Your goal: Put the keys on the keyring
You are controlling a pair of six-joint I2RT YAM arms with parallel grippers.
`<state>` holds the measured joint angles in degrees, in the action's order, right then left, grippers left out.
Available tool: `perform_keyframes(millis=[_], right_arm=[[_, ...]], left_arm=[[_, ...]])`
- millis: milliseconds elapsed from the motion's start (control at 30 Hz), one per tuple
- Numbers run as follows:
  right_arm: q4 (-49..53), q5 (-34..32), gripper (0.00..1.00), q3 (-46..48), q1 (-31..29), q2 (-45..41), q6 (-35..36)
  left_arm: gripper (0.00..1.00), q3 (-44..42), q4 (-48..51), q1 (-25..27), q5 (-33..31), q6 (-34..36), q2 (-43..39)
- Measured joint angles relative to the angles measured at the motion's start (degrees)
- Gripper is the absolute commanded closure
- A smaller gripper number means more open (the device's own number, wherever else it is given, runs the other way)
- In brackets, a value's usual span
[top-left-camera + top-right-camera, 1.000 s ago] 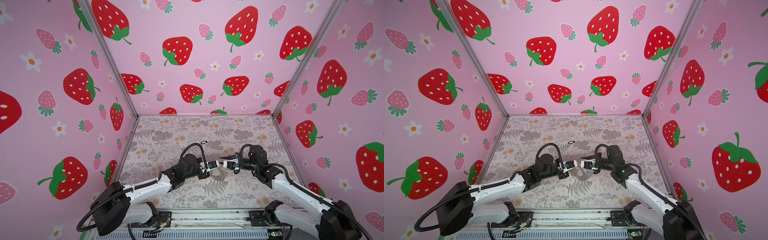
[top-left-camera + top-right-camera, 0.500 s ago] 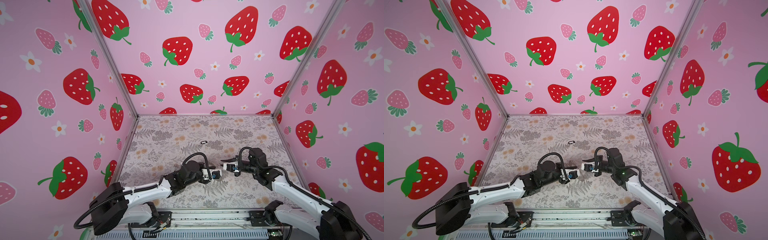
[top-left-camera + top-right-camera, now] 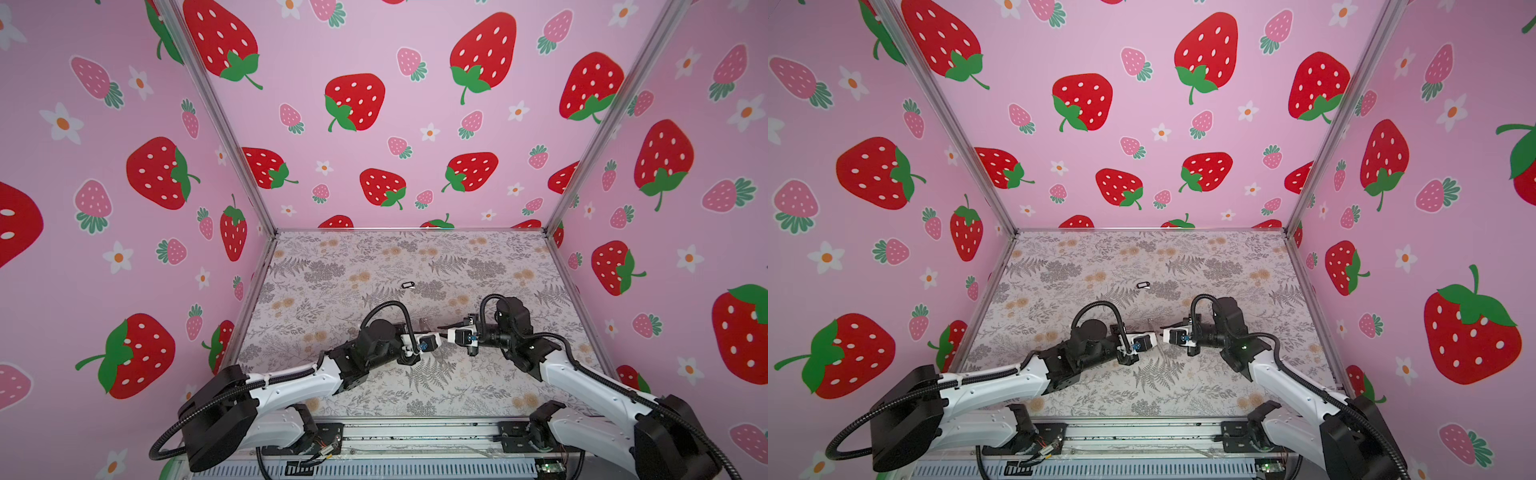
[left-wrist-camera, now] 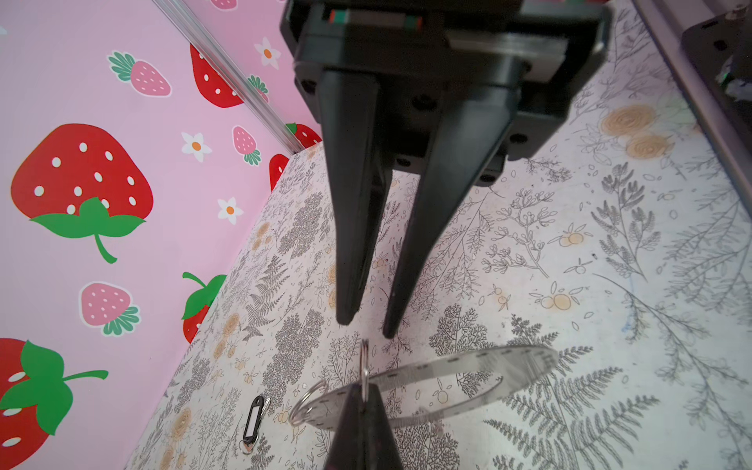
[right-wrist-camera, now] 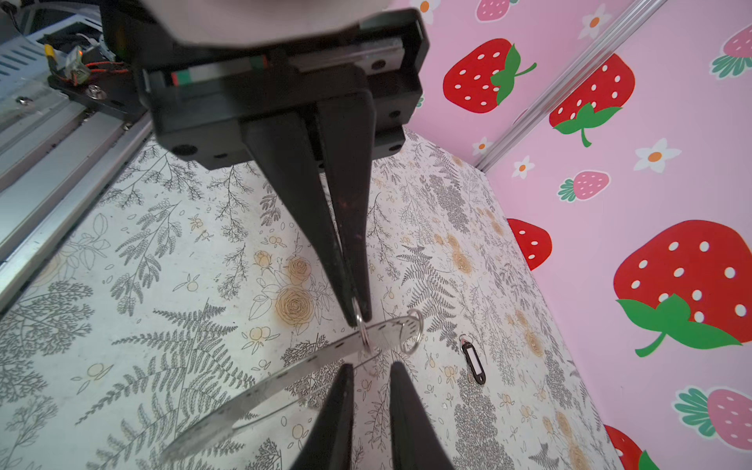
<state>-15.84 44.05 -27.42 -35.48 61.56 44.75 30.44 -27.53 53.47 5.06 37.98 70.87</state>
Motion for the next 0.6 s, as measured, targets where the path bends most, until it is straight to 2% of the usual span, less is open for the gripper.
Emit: perform_keyframes(millis=[600], right_arm=[[-2.8,2.51,0.89,0.22,-0.42,1.62,-2.01]], left_arm=[[1.0,0.0,-2.34,-0.46,3.65,-2.91,1.66]])
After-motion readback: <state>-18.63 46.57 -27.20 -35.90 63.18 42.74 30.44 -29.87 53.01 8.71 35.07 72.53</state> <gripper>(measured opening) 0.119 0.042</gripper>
